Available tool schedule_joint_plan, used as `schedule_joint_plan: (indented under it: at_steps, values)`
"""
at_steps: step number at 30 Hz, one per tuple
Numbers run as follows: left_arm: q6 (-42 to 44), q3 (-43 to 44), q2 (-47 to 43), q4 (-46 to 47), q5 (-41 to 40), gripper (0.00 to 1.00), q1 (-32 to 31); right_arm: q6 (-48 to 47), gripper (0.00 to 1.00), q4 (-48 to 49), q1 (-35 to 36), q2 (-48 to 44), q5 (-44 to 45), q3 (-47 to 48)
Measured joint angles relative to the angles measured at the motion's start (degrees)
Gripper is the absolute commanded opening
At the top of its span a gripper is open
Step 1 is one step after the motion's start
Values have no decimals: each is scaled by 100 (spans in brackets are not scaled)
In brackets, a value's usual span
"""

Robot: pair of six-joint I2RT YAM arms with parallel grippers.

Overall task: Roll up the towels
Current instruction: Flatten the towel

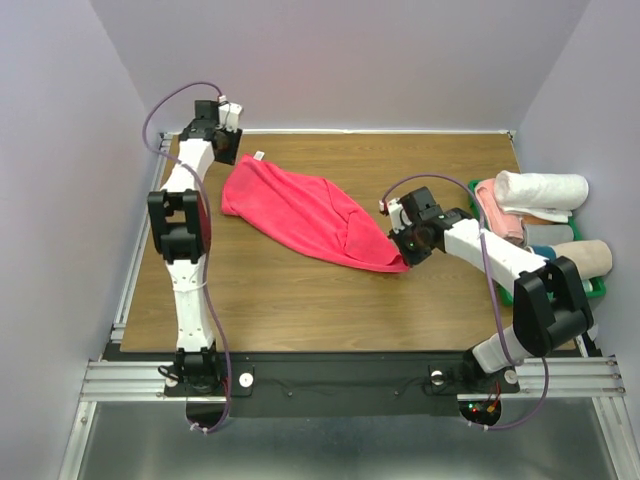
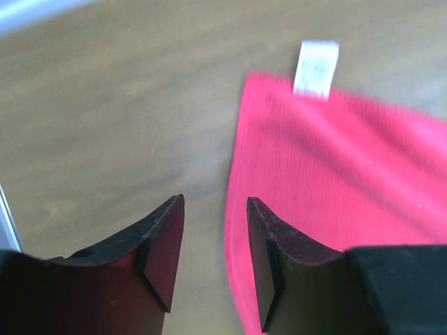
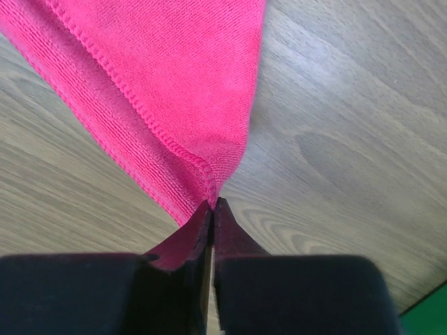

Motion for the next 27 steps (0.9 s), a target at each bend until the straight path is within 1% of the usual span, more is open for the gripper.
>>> schedule_joint_plan:
  at_steps: [1, 3, 4, 6, 7, 10, 13, 14, 17, 19, 24, 27]
  values:
    - [17, -254, -216, -42, 96, 52, 74, 28, 37, -4, 0, 24, -33, 22]
    - [101, -861, -754, -59, 275, 52, 271, 37, 56, -26, -2, 76, -101, 28]
    - [144, -1047, -970, -96, 354, 52, 356, 57, 63, -44, -7, 96, -122, 28]
    - [203, -1231, -1266, -105, 487, 52, 516, 70, 63, -144, -7, 101, -149, 70]
    - [236, -1266, -1384, -127, 595, 50, 595, 83, 63, -240, -7, 101, -164, 173]
    - [304, -1357, -1547, -125, 979, 48, 640, 101, 62, -361, -26, 109, -247, 584]
    - [398, -2070, -1792, -44, 1329, 46, 522, 83, 52, -330, -26, 236, -415, 1237]
    - [431, -2328, -1843, -70, 1397, 46, 476, 76, 45, -302, -24, 378, -490, 1478]
    - [472, -2994, -1888, -59, 1488, 44, 348, 127, 37, -157, 50, 890, -623, 1908]
    - [472, -3351, -1888, -90, 1556, 43, 278, 232, 36, -15, 219, 1364, -632, 2092]
    - [463, -3722, -1917, 44, 1598, 43, 212, 498, 36, 4, 885, 2321, -494, 2662]
    - [450, -3891, -1961, 144, 1561, 43, 177, 640, 36, 70, 1202, 2712, -358, 3029]
